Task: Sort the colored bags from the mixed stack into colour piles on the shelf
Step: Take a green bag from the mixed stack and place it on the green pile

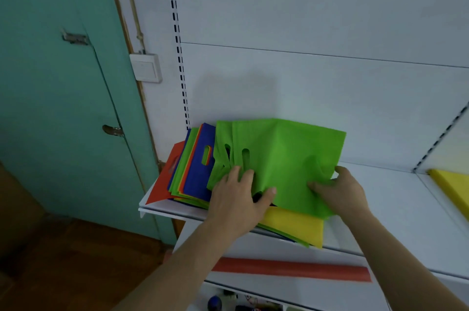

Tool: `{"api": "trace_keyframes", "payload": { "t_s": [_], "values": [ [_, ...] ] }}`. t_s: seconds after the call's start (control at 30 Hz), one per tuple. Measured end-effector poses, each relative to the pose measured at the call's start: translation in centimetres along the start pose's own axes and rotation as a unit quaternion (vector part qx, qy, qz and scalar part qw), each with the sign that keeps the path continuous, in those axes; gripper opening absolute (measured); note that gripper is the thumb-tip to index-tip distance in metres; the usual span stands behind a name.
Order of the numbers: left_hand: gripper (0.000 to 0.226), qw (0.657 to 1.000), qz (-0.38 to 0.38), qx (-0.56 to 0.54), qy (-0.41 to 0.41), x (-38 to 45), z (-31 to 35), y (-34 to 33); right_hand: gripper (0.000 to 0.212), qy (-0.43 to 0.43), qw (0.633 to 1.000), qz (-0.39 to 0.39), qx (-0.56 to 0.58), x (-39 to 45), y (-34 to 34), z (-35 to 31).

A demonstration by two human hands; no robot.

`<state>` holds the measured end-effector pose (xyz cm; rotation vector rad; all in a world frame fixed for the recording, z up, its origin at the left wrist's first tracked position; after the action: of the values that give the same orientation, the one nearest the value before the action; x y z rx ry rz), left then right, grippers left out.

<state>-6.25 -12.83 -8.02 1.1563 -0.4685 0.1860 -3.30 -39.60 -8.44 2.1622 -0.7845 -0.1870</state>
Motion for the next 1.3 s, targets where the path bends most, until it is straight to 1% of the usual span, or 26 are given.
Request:
{"api": "trace_keyframes", "payload": {
  "t_s": [0.07, 0.1, 0.17, 0.23, 0.27, 0.3, 0.33, 0.4, 0.43, 0.47, 0.53, 0.57, 0.63, 0.7, 0.8, 0.87, 0.9, 0.93, 0.97, 1.0, 1.03, 1.1, 1.13, 1.2, 1.27, 1.3],
  "values": [
    [0.087, 0.998, 0.034, 0.049, 0.009, 0.4, 0.2, 0.5, 0.08, -0.003, 1.0, 0.017, 0.026, 0.4, 0.1, -0.1],
    [0.091, 0.997, 0.035, 0.069, 0.017, 0.5, 0.2, 0.7, 0.08, 0.001, 0.999, 0.035, 0.041, 0.6, 0.2, -0.1],
    [0.095, 0.997, 0.014, 0.068, 0.027, 0.6, 0.0, 0.5, 0.085, 0.016, 0.995, 0.067, 0.067, 0.7, 0.4, -0.1],
    [0.096, 0.998, 0.001, 0.052, 0.018, 0.5, -0.1, 0.2, 0.091, 0.01, 0.993, 0.079, 0.09, 1.0, 0.5, -0.2],
    [0.093, 0.999, 0.003, 0.042, 0.01, 0.4, -0.1, 0.2, 0.088, -0.004, 0.992, 0.078, 0.098, 1.3, 0.6, -0.2],
    [0.09, 1.0, 0.008, 0.027, 0.005, 0.3, -0.1, 0.2, 0.079, -0.018, 0.992, 0.072, 0.098, 1.6, 0.6, -0.2],
    [0.088, 1.0, 0.013, 0.005, 0.005, 0.2, -0.1, 0.3, 0.066, -0.023, 0.994, 0.061, 0.09, 2.0, 0.7, -0.2],
    [0.085, 0.998, 0.029, -0.048, 0.028, 0.4, -0.4, 0.5, 0.032, -0.006, 0.998, 0.022, 0.058, 2.6, 1.0, 0.0],
    [0.08, 0.996, 0.041, -0.067, 0.049, 0.7, -0.7, 0.6, 0.02, -0.002, 0.999, 0.002, 0.042, 2.8, 1.1, 0.2],
    [0.072, 0.993, 0.053, -0.075, 0.069, 1.1, -1.1, 0.6, 0.015, -0.001, 0.999, -0.015, 0.033, 3.0, 1.1, 0.4],
    [0.05, 0.991, 0.066, -0.062, 0.097, 1.9, -2.0, 0.7, 0.014, -0.006, 0.999, -0.032, 0.032, 3.3, 1.3, 1.0],
    [0.046, 0.992, 0.061, -0.05, 0.101, 2.2, -2.3, 0.7, 0.011, -0.005, 0.999, -0.032, 0.031, 3.4, 1.4, 1.2],
    [0.049, 0.993, 0.031, -0.032, 0.111, 2.7, -2.8, 0.6, 0.005, 0.016, 0.999, -0.021, 0.023, 3.7, 1.5, 1.4],
    [0.054, 0.992, 0.021, -0.026, 0.124, 3.2, -2.8, 0.4, 0.004, 0.066, 0.997, 0.012, 0.022, 3.8, 1.6, 1.5],
    [0.063, 0.986, 0.034, -0.045, 0.159, 4.2, -2.7, 0.3, 0.003, 0.121, 0.986, 0.072, 0.09, 3.3, 2.1, 1.3],
    [0.073, 0.973, 0.033, -0.093, 0.209, 5.0, -2.7, 0.4, 0.002, 0.141, 0.973, 0.101, 0.15, 2.8, 2.6, 1.2],
    [0.076, 0.96, 0.024, -0.141, 0.243, 5.6, -2.7, 0.4, 0.003, 0.146, 0.967, 0.112, 0.176, 2.5, 3.0, 1.3],
    [0.074, 0.937, 0.02, -0.208, 0.28, 6.0, -2.6, 0.5, 0.005, 0.147, 0.962, 0.118, 0.196, 2.4, 3.4, 1.3],
    [0.066, 0.907, 0.019, -0.282, 0.313, 6.4, -2.5, 0.6, 0.006, 0.145, 0.958, 0.124, 0.214, 2.2, 3.8, 1.3],
    [0.048, 0.875, 0.025, -0.35, 0.333, 6.9, -2.5, 0.7, 0.006, 0.145, 0.954, 0.129, 0.227, 2.2, 4.1, 1.3],
    [0.035, 0.856, 0.043, -0.395, 0.331, 7.4, -2.6, 0.8, 0.005, 0.146, 0.951, 0.136, 0.238, 2.2, 4.5, 1.3],
    [0.008, 0.85, 0.083, -0.43, 0.294, 8.2, -2.9, 1.0, 0.011, 0.147, 0.943, 0.157, 0.254, 2.3, 5.1, 1.2],
    [0.006, 0.847, 0.098, -0.446, 0.272, 8.6, -3.0, 1.3, 0.016, 0.145, 0.94, 0.17, 0.259, 2.4, 5.4, 1.1],
    [0.009, 0.831, 0.103, -0.49, 0.241, 9.2, -2.9, 1.9, 0.021, 0.141, 0.933, 0.187, 0.274, 2.5, 5.6, 1.2],
    [0.018, 0.819, 0.097, -0.522, 0.218, 9.2, -2.8, 2.2, 0.015, 0.131, 0.929, 0.172, 0.301, 2.5, 5.1, 1.4],
    [0.023, 0.821, 0.094, -0.523, 0.21, 9.0, -2.8, 2.2, 0.013, 0.124, 0.93, 0.154, 0.311, 2.4, 4.8, 1.5]
  ]
}}
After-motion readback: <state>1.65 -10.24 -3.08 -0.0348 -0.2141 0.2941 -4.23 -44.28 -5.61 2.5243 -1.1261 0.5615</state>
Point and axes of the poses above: each hand's wrist, its own x-axis towards the middle knuckle, its own y-axis out of the back of the hand, z = x × y, the point moved 1 cm from there along x, towards the middle knuckle, and after that the axes turned 14 degrees about z, right-handed, at the moved point
